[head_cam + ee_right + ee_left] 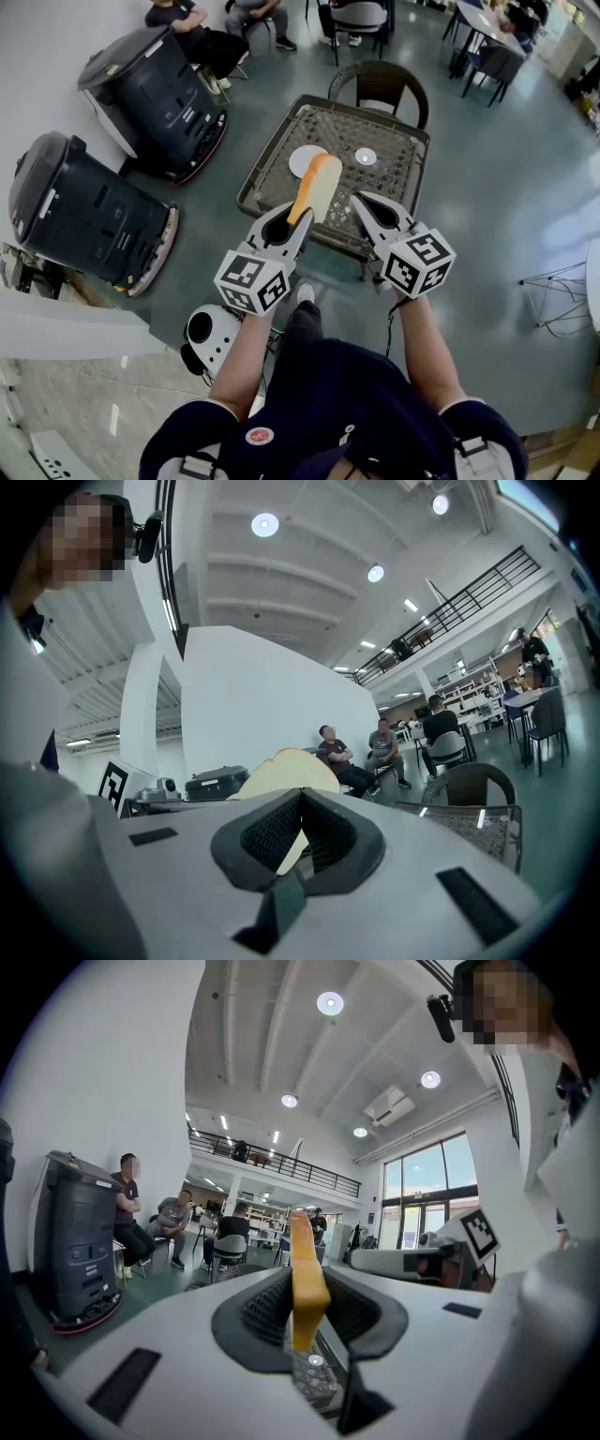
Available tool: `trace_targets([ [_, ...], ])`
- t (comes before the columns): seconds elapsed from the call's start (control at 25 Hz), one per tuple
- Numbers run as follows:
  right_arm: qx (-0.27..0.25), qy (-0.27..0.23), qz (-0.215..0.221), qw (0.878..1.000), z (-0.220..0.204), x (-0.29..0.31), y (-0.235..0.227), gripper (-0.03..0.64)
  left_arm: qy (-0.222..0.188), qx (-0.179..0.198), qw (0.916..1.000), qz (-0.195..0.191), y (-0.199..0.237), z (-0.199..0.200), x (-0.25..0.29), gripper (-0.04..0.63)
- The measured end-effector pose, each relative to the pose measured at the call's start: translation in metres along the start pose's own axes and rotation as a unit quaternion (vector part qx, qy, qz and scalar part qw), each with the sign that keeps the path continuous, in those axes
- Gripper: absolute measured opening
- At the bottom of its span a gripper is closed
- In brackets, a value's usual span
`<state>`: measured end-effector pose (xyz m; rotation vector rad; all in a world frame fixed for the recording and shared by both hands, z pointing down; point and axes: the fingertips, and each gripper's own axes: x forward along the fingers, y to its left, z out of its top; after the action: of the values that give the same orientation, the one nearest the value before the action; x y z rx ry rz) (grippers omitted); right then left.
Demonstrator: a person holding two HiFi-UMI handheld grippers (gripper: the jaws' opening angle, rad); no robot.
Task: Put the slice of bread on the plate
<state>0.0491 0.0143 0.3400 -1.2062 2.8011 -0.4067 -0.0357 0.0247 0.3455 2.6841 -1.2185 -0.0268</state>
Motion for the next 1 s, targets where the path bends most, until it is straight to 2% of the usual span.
trace_targets([
  [0.52, 0.004, 0.034, -0.026, 0.999, 0.009, 0.118, -0.059, 0.008, 0.022, -0.022, 0.999, -0.031, 0.114, 0.015, 0.072, 0.097],
  [0.8, 0.01, 0.061, -0.049, 0.997, 0.001, 0.17, -0.085, 0.008, 0.038, -0.036, 0.9969, -0.058, 0.163, 0.013, 0.103, 0.097],
  [1.0, 0.004, 0.075, -0.057, 0.996, 0.0, 0.195, -0.094, 0.008, 0.033, -0.048, 0.9962, -0.064, 0.188, 0.015, 0.117, 0.097],
])
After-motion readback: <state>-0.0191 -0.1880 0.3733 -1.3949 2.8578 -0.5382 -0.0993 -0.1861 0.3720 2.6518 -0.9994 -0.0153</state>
